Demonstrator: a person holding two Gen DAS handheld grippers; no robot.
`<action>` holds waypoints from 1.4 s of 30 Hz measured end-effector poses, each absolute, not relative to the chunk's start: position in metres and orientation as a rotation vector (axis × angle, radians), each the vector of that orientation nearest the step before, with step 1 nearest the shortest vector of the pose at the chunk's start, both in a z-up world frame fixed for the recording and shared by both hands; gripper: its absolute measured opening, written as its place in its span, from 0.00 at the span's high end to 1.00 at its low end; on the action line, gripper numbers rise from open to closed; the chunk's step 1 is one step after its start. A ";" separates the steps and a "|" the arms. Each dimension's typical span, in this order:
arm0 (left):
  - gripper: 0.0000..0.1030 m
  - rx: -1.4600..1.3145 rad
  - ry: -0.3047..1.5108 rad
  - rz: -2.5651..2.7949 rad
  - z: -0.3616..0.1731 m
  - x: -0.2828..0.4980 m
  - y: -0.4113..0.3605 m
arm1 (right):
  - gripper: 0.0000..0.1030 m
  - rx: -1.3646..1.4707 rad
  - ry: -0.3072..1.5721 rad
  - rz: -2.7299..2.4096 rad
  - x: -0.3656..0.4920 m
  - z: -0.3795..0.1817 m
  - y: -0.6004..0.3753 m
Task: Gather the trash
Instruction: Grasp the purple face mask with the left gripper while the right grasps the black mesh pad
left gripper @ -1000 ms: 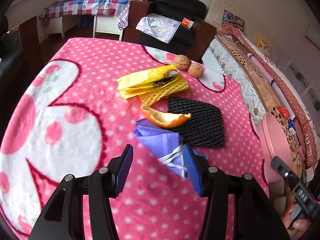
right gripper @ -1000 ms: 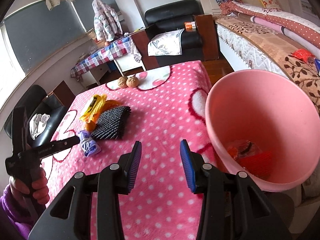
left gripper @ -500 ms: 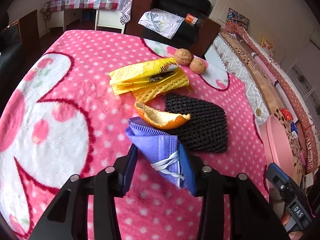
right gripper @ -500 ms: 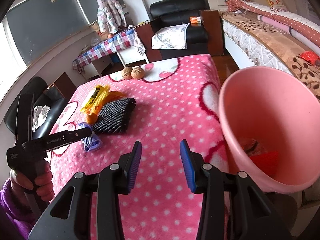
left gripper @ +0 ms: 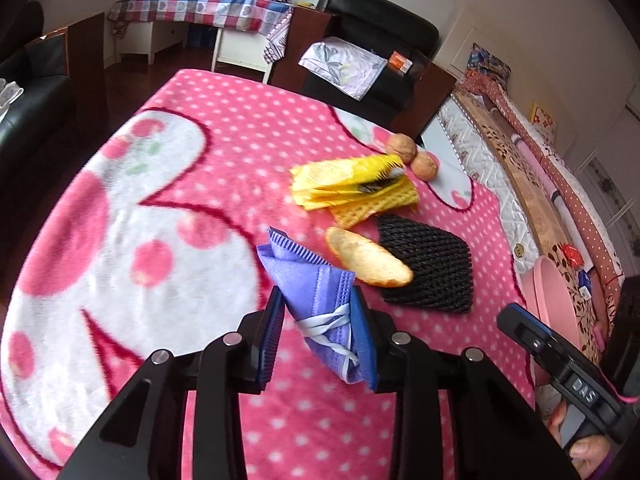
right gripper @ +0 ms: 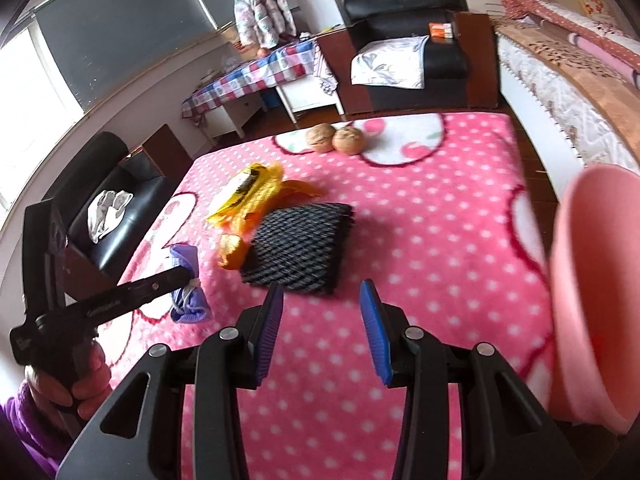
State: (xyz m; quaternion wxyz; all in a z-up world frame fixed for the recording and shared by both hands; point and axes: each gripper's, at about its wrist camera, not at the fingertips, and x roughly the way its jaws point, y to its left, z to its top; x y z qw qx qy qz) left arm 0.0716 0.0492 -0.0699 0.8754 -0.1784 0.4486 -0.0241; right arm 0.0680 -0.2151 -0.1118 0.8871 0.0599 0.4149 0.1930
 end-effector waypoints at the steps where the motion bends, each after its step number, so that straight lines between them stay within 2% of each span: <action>1: 0.69 -0.378 0.934 -0.049 -0.069 0.070 0.053 | 0.61 0.121 0.867 0.401 0.071 -0.113 -0.212; 11: 0.69 -0.397 0.918 -0.059 -0.068 0.066 0.062 | 0.61 0.110 0.939 0.334 0.102 -0.136 -0.195; 20: 0.69 -0.408 0.909 -0.057 -0.065 0.063 0.066 | 0.61 0.050 0.925 0.348 0.098 -0.139 -0.179; 21: 0.69 -0.411 0.905 -0.057 -0.065 0.063 0.067 | 0.64 0.047 0.924 0.351 0.097 -0.139 -0.179; 23: 0.69 -0.409 0.900 -0.056 -0.063 0.062 0.067 | 0.78 0.039 0.920 0.346 0.095 -0.137 -0.179; 26: 0.69 -0.405 0.899 -0.056 -0.062 0.062 0.065 | 0.87 0.059 0.907 0.358 0.090 -0.133 -0.186; 42: 0.69 -0.352 0.889 -0.101 -0.049 0.063 0.040 | 0.89 0.115 0.728 0.292 0.042 -0.090 -0.248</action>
